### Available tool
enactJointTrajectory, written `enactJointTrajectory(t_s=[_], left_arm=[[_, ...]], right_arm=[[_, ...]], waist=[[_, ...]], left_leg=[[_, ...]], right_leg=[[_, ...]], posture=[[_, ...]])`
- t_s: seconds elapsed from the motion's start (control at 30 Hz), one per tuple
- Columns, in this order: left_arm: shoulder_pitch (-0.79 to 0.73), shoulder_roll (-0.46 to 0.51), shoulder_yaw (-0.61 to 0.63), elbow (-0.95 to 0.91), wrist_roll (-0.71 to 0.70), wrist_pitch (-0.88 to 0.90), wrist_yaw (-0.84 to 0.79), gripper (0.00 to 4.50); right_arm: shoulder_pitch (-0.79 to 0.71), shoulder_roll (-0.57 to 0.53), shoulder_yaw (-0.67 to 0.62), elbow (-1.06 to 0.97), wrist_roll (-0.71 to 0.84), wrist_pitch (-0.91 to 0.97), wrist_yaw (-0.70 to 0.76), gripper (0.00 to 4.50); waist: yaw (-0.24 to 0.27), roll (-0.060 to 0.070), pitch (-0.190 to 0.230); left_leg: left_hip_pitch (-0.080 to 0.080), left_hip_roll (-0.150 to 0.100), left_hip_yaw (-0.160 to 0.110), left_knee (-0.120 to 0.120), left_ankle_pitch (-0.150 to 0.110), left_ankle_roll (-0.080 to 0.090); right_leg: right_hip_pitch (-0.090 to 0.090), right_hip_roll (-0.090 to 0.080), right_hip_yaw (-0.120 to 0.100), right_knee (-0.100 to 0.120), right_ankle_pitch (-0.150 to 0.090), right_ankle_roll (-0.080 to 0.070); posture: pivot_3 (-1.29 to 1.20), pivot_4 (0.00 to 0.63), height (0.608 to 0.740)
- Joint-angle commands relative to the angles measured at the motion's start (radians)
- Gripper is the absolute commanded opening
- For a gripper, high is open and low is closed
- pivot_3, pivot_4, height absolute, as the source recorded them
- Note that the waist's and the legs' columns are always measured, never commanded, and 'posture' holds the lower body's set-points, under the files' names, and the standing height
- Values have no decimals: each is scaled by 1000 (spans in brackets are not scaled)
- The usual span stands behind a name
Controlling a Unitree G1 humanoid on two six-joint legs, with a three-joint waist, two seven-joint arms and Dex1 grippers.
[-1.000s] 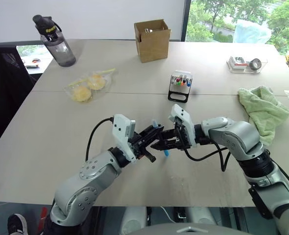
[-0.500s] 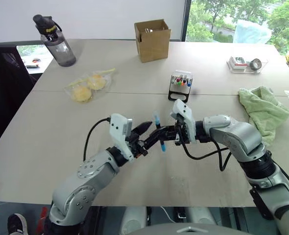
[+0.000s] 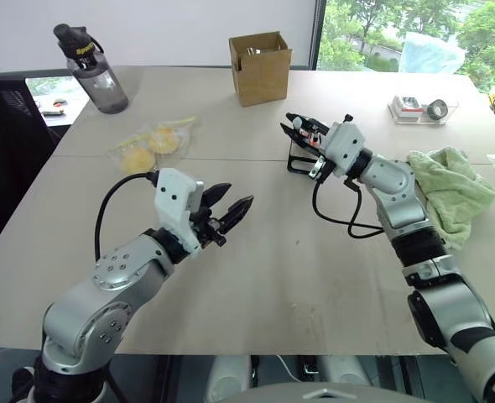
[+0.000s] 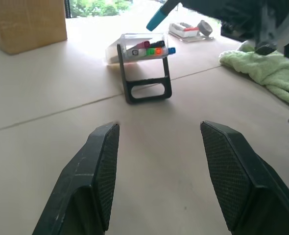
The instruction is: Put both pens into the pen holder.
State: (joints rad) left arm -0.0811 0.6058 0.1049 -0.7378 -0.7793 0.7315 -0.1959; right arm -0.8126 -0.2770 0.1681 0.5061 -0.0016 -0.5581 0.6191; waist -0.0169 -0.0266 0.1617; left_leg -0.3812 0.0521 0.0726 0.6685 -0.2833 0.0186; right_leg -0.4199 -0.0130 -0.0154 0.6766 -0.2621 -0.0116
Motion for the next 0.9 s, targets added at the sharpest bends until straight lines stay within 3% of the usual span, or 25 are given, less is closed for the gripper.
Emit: enactJointTrajectory(t_s=[0.03,0.37,0.9], left_arm=[[-17,-15,2,-46,20,-5,15,2675],[-34,-21,-4,-44,59,3,4,2675],[-55,-35,14,-55,59,20,-5,2675]], right_arm=[[-56,12,-20,81,-34,-118,-54,100],[-155,53,-10,345,-98,-263,-112,100],[-226,59,-5,546,-169,-312,-192,100]], waist=[[0,0,0],[1,0,0],[0,0,0]], left_leg=[[0,0,0,0,0,0],[1,0,1,0,0,-1],[1,0,1,0,0,-1]], right_leg=[[0,0,0,0,0,0],[0,-1,0,2,0,0],[0,-1,0,2,0,0]], posture=[[0,150,739],[0,150,739],[0,150,739]])
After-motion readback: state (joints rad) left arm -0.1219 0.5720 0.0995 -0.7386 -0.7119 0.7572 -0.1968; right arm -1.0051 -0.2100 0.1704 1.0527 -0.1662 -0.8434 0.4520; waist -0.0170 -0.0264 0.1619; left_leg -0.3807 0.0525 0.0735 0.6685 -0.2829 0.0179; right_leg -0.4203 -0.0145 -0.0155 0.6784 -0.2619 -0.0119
